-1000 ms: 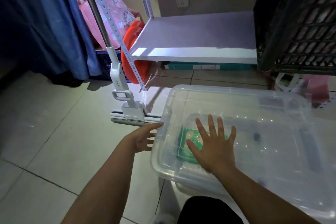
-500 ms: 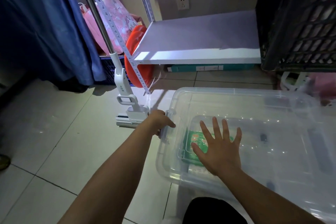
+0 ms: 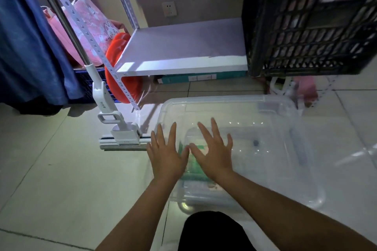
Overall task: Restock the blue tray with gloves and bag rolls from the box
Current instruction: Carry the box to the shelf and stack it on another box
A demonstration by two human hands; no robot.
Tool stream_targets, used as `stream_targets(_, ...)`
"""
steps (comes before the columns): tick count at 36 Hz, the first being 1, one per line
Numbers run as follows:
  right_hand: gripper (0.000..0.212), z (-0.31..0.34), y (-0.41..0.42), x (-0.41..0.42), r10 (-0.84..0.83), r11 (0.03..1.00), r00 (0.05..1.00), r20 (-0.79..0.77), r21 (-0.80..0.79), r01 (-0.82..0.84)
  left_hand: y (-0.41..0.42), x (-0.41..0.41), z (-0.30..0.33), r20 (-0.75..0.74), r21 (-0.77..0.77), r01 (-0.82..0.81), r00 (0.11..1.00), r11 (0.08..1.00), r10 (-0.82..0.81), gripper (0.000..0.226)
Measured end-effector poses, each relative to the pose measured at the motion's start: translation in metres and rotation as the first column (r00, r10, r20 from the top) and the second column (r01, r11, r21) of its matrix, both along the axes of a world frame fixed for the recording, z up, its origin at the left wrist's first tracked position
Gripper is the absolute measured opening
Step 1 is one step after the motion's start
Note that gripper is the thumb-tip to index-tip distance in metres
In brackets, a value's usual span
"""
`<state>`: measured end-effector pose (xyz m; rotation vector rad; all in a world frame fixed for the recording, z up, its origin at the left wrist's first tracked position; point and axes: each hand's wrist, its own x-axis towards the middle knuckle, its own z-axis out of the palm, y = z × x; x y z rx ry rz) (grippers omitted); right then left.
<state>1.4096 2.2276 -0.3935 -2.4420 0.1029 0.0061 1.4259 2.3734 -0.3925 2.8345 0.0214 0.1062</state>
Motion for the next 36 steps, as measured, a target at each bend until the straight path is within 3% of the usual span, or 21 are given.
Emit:
stream_targets(2, 0.067, 0.013, -0.025, -0.002, -0.120, 0.964, 0.990, 0.075, 0.248, 0.098, -0.019, -0.017, -0.003, -0.015, 0.049, 0.111, 0.994, 0.993, -0.110, 0.076)
stream_targets(5, 0.079, 0.030, -0.093, -0.006, -0.185, 0.967, 0.980, 0.076, 0.193, 0.167, -0.046, -0.037, -0.010, -0.064, 0.073, 0.250, 0.967, 0.965, -0.246, 0.073)
stream_targets(7, 0.090, 0.043, -0.144, -0.009, -0.239, 0.948, 0.969, -0.060, 0.201, 0.246, -0.057, -0.047, -0.017, -0.111, 0.087, 0.301, 0.950, 0.950, -0.291, 0.071)
stream_targets(8, 0.094, 0.050, -0.169, -0.011, -0.270, 0.910, 0.951, -0.154, 0.281, 0.304, -0.060, -0.051, -0.021, -0.131, 0.098, 0.308, 0.947, 0.946, -0.294, 0.071)
stream_targets(10, 0.104, 0.060, -0.217, -0.012, -0.301, 0.744, 0.869, -0.392, 0.474, 0.471, -0.063, -0.054, -0.026, -0.156, 0.113, 0.307, 0.945, 0.945, -0.288, 0.071)
stream_targets(13, 0.122, 0.064, -0.275, -0.020, -0.267, 0.535, 0.658, -0.704, 0.459, 0.709, -0.064, -0.053, -0.028, -0.177, 0.127, 0.313, 0.941, 0.941, -0.289, 0.072)
stream_targets(17, 0.102, 0.039, -0.304, -0.030, -0.136, 0.422, 0.577, -0.805, 0.480, 0.769, -0.064, -0.053, -0.028, -0.185, 0.132, 0.310, 0.941, 0.942, -0.284, 0.069)
stream_targets(24, 0.082, 0.021, -0.294, -0.025, -0.157, 0.525, 0.519, -0.840, 0.374, 0.765, -0.065, -0.054, -0.027, -0.187, 0.111, 0.312, 0.939, 0.944, -0.288, 0.068)
stream_targets(30, 0.063, 0.040, -0.313, -0.014, -0.268, 0.453, 0.503, -0.821, 0.354, 0.818, -0.067, -0.055, -0.024, -0.192, 0.139, 0.314, 0.939, 0.939, -0.286, 0.069)
stream_targets(36, 0.049, 0.057, -0.281, -0.004, -0.314, 0.705, 0.576, -0.754, 0.221, 0.674, -0.066, -0.056, -0.025, -0.194, 0.146, 0.308, 0.941, 0.940, -0.278, 0.071)
